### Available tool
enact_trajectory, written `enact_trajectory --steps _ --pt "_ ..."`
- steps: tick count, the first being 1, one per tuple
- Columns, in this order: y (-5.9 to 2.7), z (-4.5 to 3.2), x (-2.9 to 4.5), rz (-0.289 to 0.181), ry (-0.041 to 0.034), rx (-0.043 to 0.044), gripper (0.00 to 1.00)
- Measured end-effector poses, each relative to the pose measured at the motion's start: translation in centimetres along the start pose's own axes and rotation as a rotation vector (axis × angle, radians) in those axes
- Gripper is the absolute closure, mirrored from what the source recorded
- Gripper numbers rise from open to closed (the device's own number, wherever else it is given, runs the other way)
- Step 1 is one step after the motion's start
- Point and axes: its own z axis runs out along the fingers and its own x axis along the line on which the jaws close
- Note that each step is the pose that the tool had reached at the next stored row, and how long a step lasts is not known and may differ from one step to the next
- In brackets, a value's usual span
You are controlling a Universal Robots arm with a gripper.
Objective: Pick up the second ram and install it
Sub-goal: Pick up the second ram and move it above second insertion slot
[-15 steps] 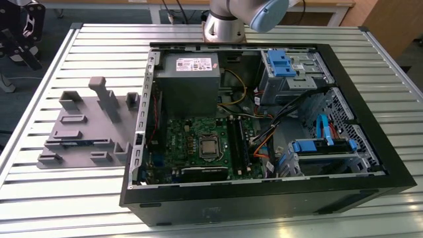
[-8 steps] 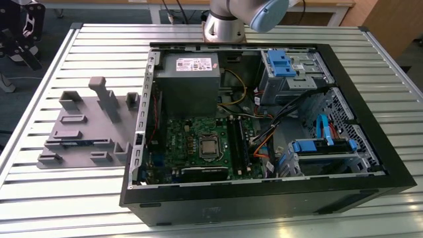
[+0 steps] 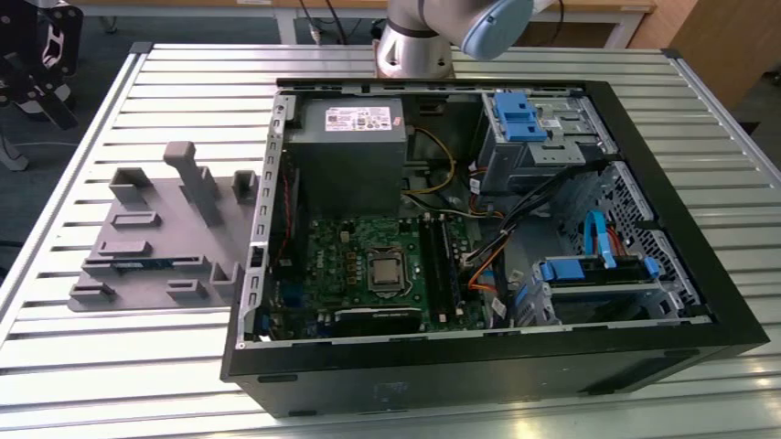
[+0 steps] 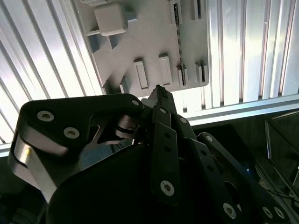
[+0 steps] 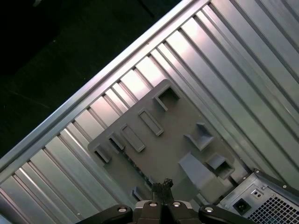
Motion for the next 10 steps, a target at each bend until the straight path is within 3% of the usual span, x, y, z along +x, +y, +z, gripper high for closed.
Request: enact_trajectory --steps 10 --pt "0.00 0.00 0.00 -0.005 -0.0002 -0.0002 0.89"
